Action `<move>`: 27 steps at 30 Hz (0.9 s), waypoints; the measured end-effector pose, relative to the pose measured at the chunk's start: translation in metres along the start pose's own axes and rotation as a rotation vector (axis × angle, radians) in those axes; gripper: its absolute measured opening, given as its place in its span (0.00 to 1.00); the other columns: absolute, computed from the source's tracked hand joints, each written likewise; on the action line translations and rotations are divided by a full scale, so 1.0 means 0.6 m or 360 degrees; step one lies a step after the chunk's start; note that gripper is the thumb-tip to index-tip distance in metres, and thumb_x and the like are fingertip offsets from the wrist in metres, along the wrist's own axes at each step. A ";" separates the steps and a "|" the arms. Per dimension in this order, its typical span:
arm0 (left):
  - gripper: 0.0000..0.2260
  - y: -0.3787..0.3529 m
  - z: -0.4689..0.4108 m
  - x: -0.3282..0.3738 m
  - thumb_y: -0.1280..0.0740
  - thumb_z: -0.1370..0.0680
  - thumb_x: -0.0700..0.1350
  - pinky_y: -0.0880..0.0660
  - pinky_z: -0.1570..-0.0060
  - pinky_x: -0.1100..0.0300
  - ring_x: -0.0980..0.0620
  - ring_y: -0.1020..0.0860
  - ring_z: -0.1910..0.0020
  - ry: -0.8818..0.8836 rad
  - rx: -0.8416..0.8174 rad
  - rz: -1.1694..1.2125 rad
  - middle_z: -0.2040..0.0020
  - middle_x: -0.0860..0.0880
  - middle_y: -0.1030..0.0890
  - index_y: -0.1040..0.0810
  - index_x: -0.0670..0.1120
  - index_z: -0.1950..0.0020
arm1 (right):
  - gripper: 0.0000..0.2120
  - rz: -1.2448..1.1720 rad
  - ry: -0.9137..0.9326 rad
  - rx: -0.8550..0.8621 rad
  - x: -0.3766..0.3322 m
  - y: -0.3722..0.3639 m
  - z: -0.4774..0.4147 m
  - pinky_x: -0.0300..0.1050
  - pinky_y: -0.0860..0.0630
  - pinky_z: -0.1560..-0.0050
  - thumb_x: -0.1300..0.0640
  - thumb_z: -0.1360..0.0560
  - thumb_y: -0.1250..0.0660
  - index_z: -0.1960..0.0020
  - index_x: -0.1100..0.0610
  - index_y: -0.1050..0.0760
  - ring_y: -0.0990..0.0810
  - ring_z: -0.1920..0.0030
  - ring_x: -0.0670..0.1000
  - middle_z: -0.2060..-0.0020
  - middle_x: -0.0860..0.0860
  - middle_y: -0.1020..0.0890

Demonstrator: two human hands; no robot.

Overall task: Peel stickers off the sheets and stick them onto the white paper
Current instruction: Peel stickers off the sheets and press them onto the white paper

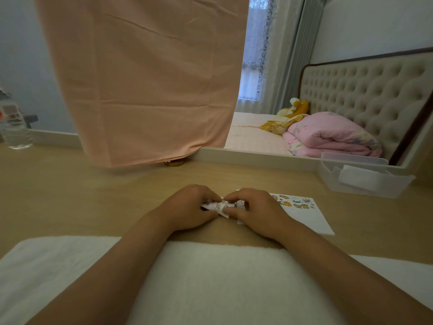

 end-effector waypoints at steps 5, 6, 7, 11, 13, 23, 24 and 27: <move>0.15 0.023 0.003 0.001 0.31 0.22 0.55 0.24 0.45 0.58 0.61 0.22 0.47 0.0016 0.0186 0.0121 0.42 0.59 0.18 0.20 0.57 0.35 | 0.21 -0.0106 0.0132 0.0106 -0.005 0.013 0.002 0.29 0.28 0.50 0.53 0.26 0.25 0.35 0.44 0.22 0.22 0.53 0.38 0.44 0.38 0.21; 0.15 0.025 0.004 0.002 0.31 0.22 0.55 0.24 0.45 0.57 0.61 0.22 0.46 0.0011 0.0205 0.0173 0.42 0.59 0.17 0.19 0.57 0.35 | 0.19 -0.0114 0.0173 0.0173 -0.004 0.016 0.001 0.30 0.27 0.51 0.59 0.27 0.25 0.38 0.46 0.20 0.21 0.54 0.40 0.45 0.39 0.20; 0.15 0.026 0.005 0.005 0.30 0.22 0.56 0.24 0.43 0.56 0.61 0.22 0.45 0.0009 0.0213 0.0217 0.42 0.60 0.18 0.19 0.57 0.36 | 0.17 -0.0116 0.0214 0.0263 -0.004 0.020 0.000 0.30 0.26 0.52 0.63 0.27 0.26 0.42 0.48 0.18 0.20 0.55 0.42 0.48 0.41 0.18; 0.20 0.029 0.007 0.022 0.30 0.24 0.59 0.29 0.35 0.51 0.56 0.27 0.36 -0.0014 0.0415 0.0045 0.35 0.59 0.23 0.23 0.58 0.32 | 0.14 -0.0037 0.0369 0.0723 -0.010 0.049 0.004 0.30 0.24 0.52 0.72 0.31 0.27 0.51 0.56 0.14 0.19 0.56 0.41 0.55 0.47 0.15; 0.18 0.046 0.015 0.034 0.27 0.26 0.55 0.29 0.40 0.53 0.55 0.28 0.40 -0.0038 0.0776 0.0029 0.41 0.58 0.24 0.22 0.59 0.38 | 0.13 0.0047 0.0400 0.0908 -0.013 0.064 0.013 0.36 0.20 0.53 0.72 0.31 0.26 0.52 0.58 0.14 0.18 0.55 0.44 0.54 0.51 0.15; 0.12 -0.015 0.021 0.070 0.31 0.21 0.56 0.29 0.62 0.61 0.55 0.19 0.61 0.0901 0.0260 0.1626 0.57 0.54 0.13 0.14 0.49 0.52 | 0.08 0.0571 0.0639 0.1088 -0.038 0.074 0.031 0.38 0.28 0.62 0.66 0.27 0.26 0.49 0.59 0.15 0.20 0.59 0.53 0.56 0.54 0.18; 0.10 -0.017 0.021 0.066 0.30 0.22 0.54 0.30 0.63 0.61 0.54 0.20 0.60 0.0924 0.0266 0.1711 0.55 0.54 0.13 0.14 0.48 0.51 | 0.08 0.0598 0.0672 0.1071 -0.042 0.072 0.032 0.40 0.26 0.64 0.65 0.27 0.25 0.49 0.59 0.15 0.20 0.59 0.54 0.56 0.54 0.18; 0.06 -0.022 0.020 0.045 0.28 0.22 0.49 0.29 0.61 0.58 0.53 0.19 0.59 0.0987 0.0306 0.1826 0.53 0.51 0.13 0.15 0.47 0.51 | 0.07 0.0634 0.0674 0.0974 -0.045 0.064 0.032 0.39 0.27 0.67 0.59 0.26 0.27 0.48 0.55 0.14 0.20 0.61 0.50 0.54 0.50 0.17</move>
Point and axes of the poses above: each hand's wrist, its own z-axis away from the middle knuckle, its own y-axis out of the back of the hand, x = y × z, the point moved 6 cm from there along -z, towards the middle knuckle
